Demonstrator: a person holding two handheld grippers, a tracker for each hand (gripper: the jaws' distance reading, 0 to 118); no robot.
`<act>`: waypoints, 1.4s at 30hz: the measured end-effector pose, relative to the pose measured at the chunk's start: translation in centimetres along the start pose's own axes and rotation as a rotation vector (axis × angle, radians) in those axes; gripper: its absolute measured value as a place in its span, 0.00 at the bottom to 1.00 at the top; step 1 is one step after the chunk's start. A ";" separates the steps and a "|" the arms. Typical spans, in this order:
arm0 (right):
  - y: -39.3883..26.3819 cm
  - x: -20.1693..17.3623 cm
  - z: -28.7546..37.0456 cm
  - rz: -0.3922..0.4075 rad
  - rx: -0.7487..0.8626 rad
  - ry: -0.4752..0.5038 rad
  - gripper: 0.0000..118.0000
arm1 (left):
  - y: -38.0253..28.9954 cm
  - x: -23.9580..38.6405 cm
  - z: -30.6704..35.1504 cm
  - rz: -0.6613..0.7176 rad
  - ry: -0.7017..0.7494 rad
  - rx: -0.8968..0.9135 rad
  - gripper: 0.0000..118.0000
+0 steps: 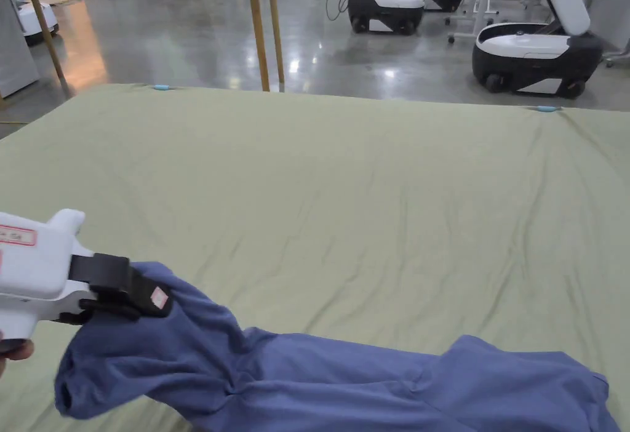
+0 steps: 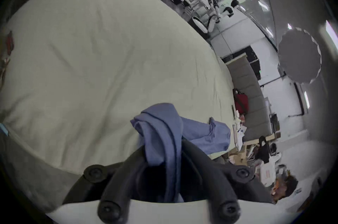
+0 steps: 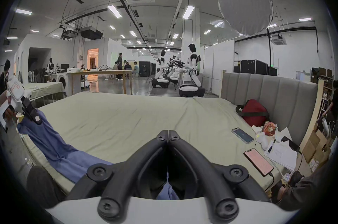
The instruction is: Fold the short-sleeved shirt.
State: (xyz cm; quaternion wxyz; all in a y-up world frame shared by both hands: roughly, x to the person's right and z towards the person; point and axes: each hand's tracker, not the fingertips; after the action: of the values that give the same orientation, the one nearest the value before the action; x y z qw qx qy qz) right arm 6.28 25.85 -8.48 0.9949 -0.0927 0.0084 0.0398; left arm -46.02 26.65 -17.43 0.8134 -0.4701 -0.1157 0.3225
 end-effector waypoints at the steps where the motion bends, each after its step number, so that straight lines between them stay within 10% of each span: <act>1: 0.0 0.1 0.1 0.004 0.003 -0.003 0.01 | -0.3 1.8 -1.1 -0.030 0.000 -0.021 0.04; 13: -0.9 2.2 0.6 -0.039 -0.022 -0.011 0.01 | -4.5 12.9 -19.8 -0.174 0.067 -0.146 0.08; 14: -1.0 2.4 0.6 -0.043 -0.029 -0.014 0.01 | -4.7 13.1 -20.8 -0.174 0.064 -0.160 0.23; 16: -1.1 2.8 0.5 -0.050 -0.041 -0.020 0.01 | -5.3 13.2 -22.8 -0.202 0.072 -0.180 1.00; 22: -1.6 3.5 -0.2 -0.072 -0.071 -0.022 0.01 | -4.2 12.5 -18.2 -0.291 0.068 -0.075 0.81; 25: -1.9 3.1 -0.6 -0.082 -0.079 -0.006 0.01 | -4.6 10.6 -13.2 -0.239 -0.014 0.014 0.00; 42: -2.1 1.7 -0.8 -0.042 -0.135 0.019 0.01 | -9.7 9.9 -24.3 -0.169 -0.133 -0.219 0.00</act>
State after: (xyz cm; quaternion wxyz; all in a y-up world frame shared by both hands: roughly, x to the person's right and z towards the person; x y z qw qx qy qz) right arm 8.18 23.80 -8.94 0.9868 -0.1601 0.0132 0.0183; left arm -22.46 12.79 -23.34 0.7720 -0.5223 -0.2429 0.2688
